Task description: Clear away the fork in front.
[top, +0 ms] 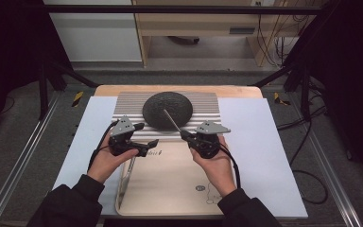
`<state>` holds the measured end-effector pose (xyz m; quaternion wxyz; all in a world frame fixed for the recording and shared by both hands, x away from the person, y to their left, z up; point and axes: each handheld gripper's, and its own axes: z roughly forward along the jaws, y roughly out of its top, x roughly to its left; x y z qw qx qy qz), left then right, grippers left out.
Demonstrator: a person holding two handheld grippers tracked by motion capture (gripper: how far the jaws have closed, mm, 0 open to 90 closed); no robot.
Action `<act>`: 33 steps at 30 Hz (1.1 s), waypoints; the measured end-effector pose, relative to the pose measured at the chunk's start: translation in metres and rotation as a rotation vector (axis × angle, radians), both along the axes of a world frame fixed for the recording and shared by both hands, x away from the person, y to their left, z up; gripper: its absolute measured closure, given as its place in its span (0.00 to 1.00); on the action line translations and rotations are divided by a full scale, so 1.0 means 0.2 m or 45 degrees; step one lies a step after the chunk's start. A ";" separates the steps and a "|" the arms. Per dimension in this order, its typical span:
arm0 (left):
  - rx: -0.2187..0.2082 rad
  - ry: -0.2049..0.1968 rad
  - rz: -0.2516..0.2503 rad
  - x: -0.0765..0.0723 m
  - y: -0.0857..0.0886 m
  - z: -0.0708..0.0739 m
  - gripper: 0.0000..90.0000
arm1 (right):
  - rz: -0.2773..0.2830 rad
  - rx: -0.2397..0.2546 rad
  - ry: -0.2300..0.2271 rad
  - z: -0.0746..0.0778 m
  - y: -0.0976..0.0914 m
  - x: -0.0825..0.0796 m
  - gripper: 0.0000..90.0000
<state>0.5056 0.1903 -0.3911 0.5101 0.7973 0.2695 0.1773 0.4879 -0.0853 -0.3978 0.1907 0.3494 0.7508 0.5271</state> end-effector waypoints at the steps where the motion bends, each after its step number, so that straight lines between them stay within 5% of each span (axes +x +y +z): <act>1: -0.005 0.004 -0.005 0.01 0.00 0.00 0.18 | 0.009 0.003 -0.001 0.00 0.01 0.00 0.97; 11: -0.033 0.020 -0.066 0.05 -0.02 0.04 0.24 | 0.092 0.011 -0.049 0.06 0.09 -0.05 0.97; 21: -0.118 0.066 -0.080 0.08 -0.02 0.05 0.28 | 0.120 0.009 -0.050 0.06 0.11 -0.06 0.97; 33: -0.133 0.082 -0.094 0.08 -0.04 0.05 0.29 | 0.147 0.013 -0.056 0.05 0.14 -0.07 0.97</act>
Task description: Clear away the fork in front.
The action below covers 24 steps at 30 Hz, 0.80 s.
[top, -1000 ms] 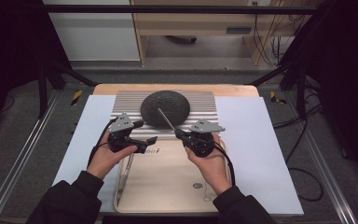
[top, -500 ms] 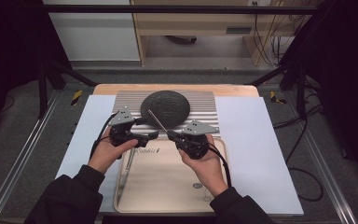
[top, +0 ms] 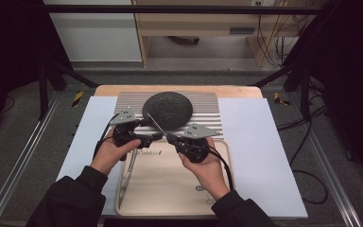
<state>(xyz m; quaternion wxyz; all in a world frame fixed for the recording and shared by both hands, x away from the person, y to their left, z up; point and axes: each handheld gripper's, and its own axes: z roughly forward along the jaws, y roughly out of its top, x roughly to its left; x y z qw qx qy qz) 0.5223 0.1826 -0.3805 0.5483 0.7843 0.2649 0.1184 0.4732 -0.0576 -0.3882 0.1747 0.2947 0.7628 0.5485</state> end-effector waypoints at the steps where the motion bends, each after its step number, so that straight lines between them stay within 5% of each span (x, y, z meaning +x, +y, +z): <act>1: 0.001 0.001 0.000 0.00 0.00 0.00 0.29 | 0.002 0.003 0.002 0.00 0.00 0.00 0.97; 24: -0.096 0.037 0.040 -0.01 -0.04 0.02 0.52 | -0.015 0.006 0.015 -0.02 0.01 0.01 0.97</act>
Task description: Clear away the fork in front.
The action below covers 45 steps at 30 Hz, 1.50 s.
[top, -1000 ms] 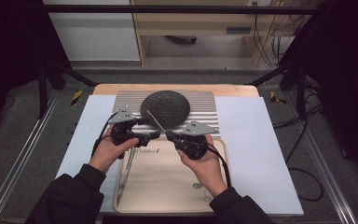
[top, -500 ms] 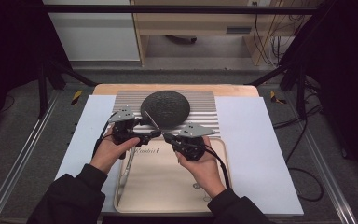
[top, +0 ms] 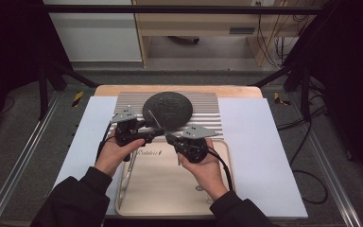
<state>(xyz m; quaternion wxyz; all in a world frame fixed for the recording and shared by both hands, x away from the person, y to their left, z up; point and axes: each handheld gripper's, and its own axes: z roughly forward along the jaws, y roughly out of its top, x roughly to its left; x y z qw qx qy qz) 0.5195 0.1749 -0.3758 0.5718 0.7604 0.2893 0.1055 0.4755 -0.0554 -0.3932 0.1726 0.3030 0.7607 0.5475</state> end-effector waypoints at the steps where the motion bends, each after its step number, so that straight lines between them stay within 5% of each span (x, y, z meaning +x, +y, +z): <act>1: 0.001 -0.001 -0.004 0.00 -0.01 0.00 0.52 | -0.003 0.000 0.000 0.00 0.00 0.00 0.97; 5: 0.027 -0.015 -0.013 -0.01 -0.03 0.00 0.52 | -0.006 0.003 0.001 0.00 0.00 0.00 0.97; 32: -0.028 -0.017 0.027 -0.03 -0.06 0.01 0.72 | -0.023 0.016 0.005 -0.02 -0.01 -0.01 0.97; 45: -0.097 0.005 0.057 -0.04 -0.06 0.01 0.79 | -0.031 0.018 -0.002 -0.03 -0.01 0.00 0.97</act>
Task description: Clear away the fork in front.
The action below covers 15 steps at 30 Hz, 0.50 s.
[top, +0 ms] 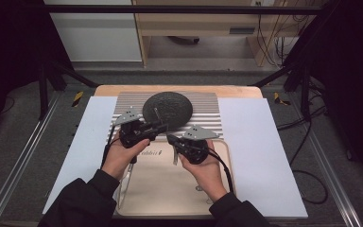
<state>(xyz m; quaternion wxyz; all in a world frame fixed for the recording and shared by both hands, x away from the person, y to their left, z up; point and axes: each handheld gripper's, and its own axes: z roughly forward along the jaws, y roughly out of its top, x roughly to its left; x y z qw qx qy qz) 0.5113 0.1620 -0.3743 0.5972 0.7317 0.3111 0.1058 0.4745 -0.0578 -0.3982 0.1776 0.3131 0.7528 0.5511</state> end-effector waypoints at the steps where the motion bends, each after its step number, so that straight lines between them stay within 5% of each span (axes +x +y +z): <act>1: -0.003 0.000 0.001 0.00 0.00 0.00 0.80 | 0.001 0.006 0.002 0.00 0.00 0.00 0.97; 7: -0.052 0.022 -0.062 -0.02 -0.02 0.02 0.89 | 0.000 0.009 -0.004 -0.01 0.00 0.00 0.97; 10: 0.021 -0.022 -0.057 -0.05 -0.05 0.03 0.90 | 0.000 0.002 -0.001 -0.02 0.02 0.01 0.97; 15: 0.031 -0.025 -0.018 -0.04 -0.03 0.02 0.90 | 0.024 -0.017 0.004 -0.02 0.01 0.01 0.94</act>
